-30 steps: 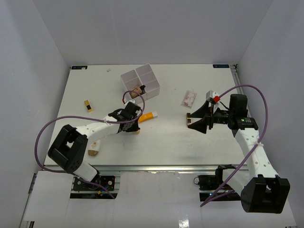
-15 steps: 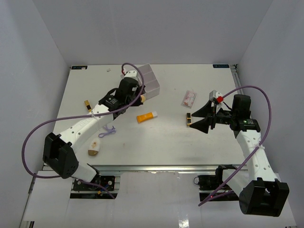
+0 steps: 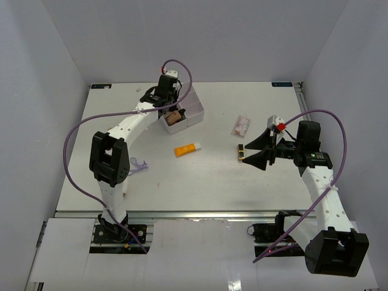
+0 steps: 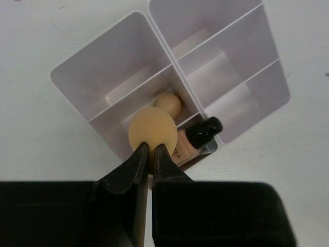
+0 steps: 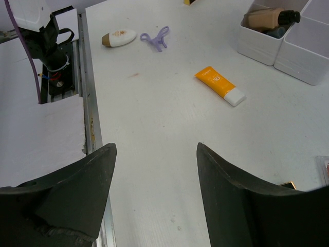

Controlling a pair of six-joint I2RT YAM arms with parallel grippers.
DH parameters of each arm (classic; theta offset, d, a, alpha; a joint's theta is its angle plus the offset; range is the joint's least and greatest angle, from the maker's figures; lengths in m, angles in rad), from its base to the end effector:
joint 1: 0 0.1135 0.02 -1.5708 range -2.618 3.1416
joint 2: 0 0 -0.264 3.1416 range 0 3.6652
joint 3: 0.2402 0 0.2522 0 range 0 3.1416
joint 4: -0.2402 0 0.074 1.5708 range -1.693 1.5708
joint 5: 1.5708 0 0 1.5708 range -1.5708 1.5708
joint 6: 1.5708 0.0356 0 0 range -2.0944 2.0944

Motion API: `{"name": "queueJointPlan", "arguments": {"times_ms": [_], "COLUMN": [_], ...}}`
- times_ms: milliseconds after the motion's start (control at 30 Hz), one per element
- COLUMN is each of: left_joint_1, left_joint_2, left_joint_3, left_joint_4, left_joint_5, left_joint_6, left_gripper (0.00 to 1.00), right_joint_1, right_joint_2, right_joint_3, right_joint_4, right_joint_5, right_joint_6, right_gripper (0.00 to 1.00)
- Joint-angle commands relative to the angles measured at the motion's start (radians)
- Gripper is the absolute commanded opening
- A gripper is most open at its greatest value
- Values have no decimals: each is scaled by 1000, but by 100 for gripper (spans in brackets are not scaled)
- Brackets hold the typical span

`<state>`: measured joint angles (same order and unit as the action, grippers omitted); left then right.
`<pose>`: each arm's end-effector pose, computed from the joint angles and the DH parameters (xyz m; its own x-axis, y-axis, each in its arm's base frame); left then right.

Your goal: Organize the makeup

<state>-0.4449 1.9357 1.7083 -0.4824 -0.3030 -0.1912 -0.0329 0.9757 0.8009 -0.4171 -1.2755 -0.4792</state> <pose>0.4092 -0.1833 0.2930 -0.6168 0.0931 -0.7816 0.0909 0.9948 0.0468 0.1947 0.0277 0.3015 -0.1334 -0.1299 -0.9825 -0.9528 0.2898 0.0910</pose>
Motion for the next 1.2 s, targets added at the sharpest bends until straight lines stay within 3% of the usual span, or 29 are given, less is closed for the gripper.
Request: {"name": "queueJointPlan", "arguments": {"times_ms": [0,300,633,1167], "left_joint_1": [44,71,78,77], "left_joint_2": [-2,79,131,31], "left_joint_3": [60,110,132,30], "left_joint_4": [-12,-10,-41,-25], "left_joint_5": [34,46,77,139], "left_joint_6": [35,28,20,-33], "left_gripper": [0,0,9,9], "right_joint_1": [-7,-19,-26,-30], "right_joint_2": [11,27,31,34], "right_joint_3": [-9,-12,-14,-16], "right_joint_4": [12,12,14,18], "right_joint_5": [-16,-8,-8,-12], "right_joint_6": [-1,-2,-2,-2], "right_gripper": [70,70,70,71]}}
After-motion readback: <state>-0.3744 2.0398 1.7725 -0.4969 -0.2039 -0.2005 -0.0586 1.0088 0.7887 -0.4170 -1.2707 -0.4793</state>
